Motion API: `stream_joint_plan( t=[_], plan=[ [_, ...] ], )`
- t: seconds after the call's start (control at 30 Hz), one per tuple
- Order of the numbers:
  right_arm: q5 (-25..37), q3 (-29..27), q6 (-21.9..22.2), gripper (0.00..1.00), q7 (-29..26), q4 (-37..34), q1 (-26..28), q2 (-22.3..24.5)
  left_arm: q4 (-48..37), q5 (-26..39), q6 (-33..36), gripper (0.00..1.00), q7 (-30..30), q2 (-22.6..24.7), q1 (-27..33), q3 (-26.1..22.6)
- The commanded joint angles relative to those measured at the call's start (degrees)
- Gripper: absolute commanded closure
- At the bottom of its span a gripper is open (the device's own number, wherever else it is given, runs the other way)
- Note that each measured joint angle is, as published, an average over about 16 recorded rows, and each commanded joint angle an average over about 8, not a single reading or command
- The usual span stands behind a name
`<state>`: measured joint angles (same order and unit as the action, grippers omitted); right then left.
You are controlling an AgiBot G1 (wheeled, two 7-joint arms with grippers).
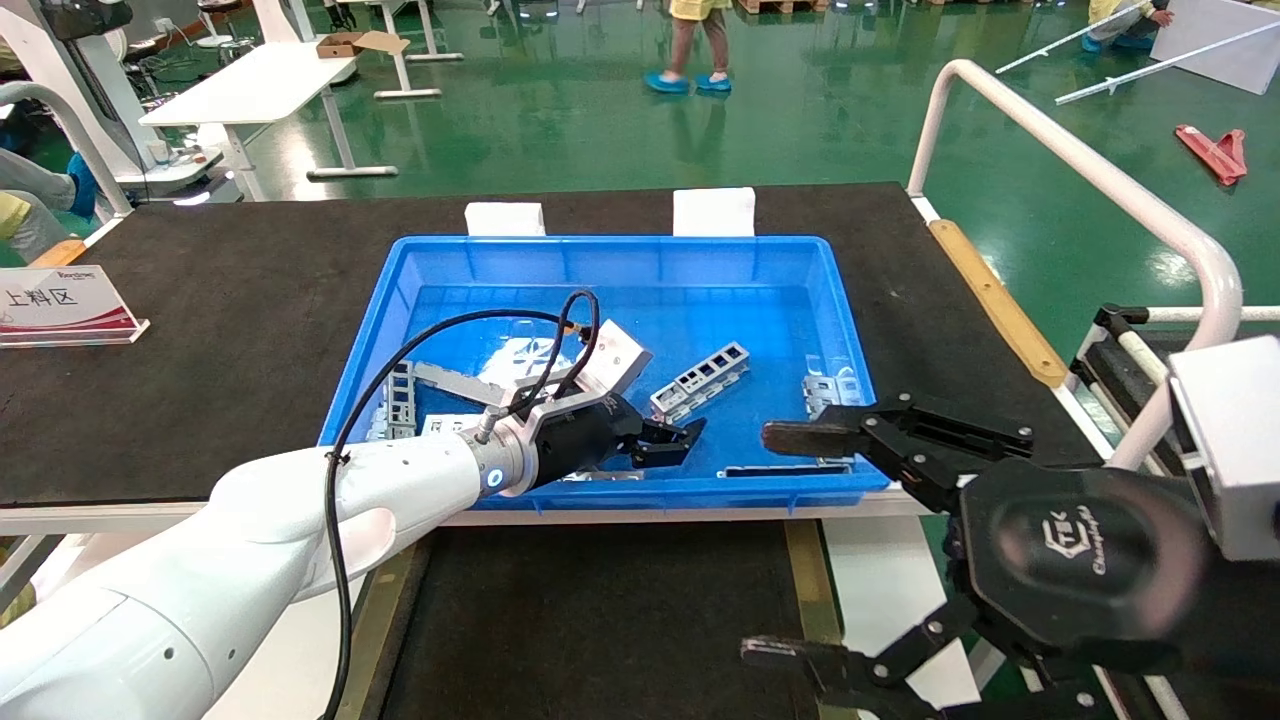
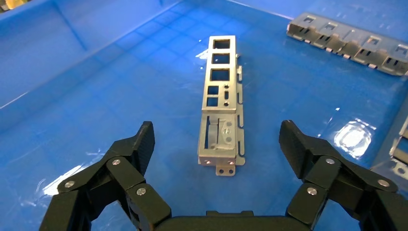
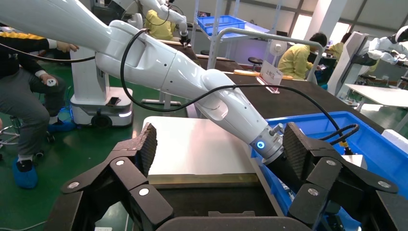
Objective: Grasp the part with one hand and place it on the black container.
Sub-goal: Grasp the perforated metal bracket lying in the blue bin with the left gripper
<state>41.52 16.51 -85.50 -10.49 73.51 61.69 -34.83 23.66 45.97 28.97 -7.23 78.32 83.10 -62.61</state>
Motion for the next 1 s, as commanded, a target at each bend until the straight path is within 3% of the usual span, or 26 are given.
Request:
stream_joint_plan(
  t=[0.03,1.0],
  plan=[
    [-0.01,0.01,0.00,1.00,0.00,0.00,0.00,0.00,-0.04,-0.63,-0.34,1.00,-0.24,-0.01,0.02,-0.57],
    [-0.08,0.11,0.05,1.00,0.06,0.00,0.02,0.05,0.18,-11.54,-2.41,1.00,-2.33,0.00,0.21,-5.02]
  ],
)
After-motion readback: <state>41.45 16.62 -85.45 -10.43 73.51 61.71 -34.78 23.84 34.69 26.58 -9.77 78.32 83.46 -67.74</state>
